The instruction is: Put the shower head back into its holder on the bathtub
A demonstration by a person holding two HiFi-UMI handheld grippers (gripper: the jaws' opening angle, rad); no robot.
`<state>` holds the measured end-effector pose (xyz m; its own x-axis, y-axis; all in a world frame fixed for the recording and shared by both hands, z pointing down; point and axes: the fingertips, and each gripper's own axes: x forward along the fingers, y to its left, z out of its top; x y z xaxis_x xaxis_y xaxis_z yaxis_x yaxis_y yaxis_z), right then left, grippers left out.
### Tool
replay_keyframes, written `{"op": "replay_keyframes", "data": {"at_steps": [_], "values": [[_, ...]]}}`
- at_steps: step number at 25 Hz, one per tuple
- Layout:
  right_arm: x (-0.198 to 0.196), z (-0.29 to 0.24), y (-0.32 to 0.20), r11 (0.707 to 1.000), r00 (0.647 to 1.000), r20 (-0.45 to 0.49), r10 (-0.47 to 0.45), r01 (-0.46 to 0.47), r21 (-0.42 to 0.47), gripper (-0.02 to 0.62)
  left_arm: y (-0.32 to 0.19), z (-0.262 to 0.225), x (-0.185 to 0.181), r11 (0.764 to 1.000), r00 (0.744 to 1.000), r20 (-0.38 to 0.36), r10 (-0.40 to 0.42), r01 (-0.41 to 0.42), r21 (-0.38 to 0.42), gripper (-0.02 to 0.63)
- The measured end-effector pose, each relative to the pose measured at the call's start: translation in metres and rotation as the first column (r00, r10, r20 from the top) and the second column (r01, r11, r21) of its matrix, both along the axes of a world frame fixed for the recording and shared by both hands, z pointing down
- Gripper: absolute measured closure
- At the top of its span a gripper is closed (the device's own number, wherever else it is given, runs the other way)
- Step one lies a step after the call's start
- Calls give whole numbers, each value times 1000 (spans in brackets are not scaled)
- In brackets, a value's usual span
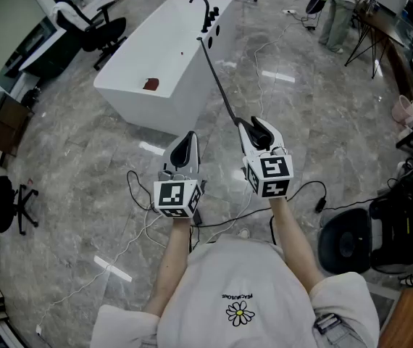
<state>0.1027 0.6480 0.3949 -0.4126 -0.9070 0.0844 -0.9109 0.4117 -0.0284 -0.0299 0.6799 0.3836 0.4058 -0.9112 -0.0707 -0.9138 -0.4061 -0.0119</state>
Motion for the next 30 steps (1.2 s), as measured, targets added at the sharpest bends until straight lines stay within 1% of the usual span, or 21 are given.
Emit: {"op": "replay_keyframes", "data": {"at_steps": [11,16,21,25,30], "values": [[2,-2,-3,1000,1000,-8,-10,10,-4,471,-1,-2,8,1000,1000,9,11,-11,-7,606],[-3,-3,0,998,996,-75,-51,52,21,471,-5,6,12,1000,1000,4,14,-14,-25,606],[4,-10,-1,998,996,-70,-48,51,46,471,-4,17,23,999,999,-23,35,-36,-29,606],[5,-6,-11,999,998,-53,-40,42,34,471,-9,33,18,998,999,-44,23,-26,-65,606],[3,-4,-31,998,997,-56,-50,52,35,471,-41,54,13,993,997,-74,7,-16,-121,606]]}}
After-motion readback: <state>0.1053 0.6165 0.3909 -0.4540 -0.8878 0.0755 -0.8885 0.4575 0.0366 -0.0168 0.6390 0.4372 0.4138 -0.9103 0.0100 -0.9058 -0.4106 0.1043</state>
